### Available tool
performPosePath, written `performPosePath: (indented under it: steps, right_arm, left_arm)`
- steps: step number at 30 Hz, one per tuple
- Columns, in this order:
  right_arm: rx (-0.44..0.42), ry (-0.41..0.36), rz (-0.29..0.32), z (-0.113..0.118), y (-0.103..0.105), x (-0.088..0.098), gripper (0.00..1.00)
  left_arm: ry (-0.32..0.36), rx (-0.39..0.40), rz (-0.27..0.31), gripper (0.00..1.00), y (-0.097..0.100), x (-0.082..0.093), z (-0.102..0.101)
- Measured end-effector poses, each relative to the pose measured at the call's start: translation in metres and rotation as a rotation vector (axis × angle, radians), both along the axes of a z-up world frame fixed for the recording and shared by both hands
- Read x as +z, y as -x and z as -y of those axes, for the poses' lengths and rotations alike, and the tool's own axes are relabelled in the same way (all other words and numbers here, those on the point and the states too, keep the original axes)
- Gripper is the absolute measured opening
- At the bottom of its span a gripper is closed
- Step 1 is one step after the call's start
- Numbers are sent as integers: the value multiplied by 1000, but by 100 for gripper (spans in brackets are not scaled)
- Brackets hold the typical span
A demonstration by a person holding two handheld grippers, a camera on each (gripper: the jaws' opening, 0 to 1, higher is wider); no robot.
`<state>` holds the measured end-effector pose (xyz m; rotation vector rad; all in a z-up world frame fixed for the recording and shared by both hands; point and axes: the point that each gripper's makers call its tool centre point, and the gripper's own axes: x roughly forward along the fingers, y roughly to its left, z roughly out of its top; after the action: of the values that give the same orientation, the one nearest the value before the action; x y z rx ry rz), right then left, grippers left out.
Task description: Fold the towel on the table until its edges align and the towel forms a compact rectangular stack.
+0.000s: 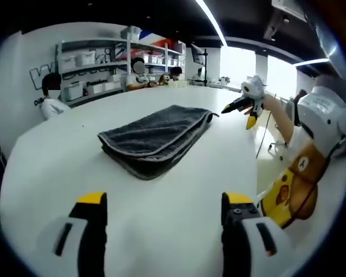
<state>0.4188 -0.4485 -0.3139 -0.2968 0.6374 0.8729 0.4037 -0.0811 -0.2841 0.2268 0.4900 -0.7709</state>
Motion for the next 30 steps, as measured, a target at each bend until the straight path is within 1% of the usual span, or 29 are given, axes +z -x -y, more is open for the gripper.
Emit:
performPosePath:
  steps: [8,10,14,16,23,30]
  right_arm:
    - [-5,7,2,2,-1,-3,99]
    - [-9,8,-1,3,-2,-4,99]
    - [-13,8,-3,4,-3,-4,99]
    - [-14,7,-3,3,-5,-4,99]
    - [-17,2,-2,3,-7,-3,99]
    - [-32,-3,-9,6,-7,-4,99]
  left_arm:
    - [5,6,-8,90,3,-4,-3]
    - [-2,8,-6,94,5,-5,-4]
    - [-5,11,-1,95,7,-6,-6]
    - [-7,6,-5,97,9,-7,-5]
    - [-5,9,-14,99,12,-8,-6]
    - [-12,17,-13,99,11,-9,-10]
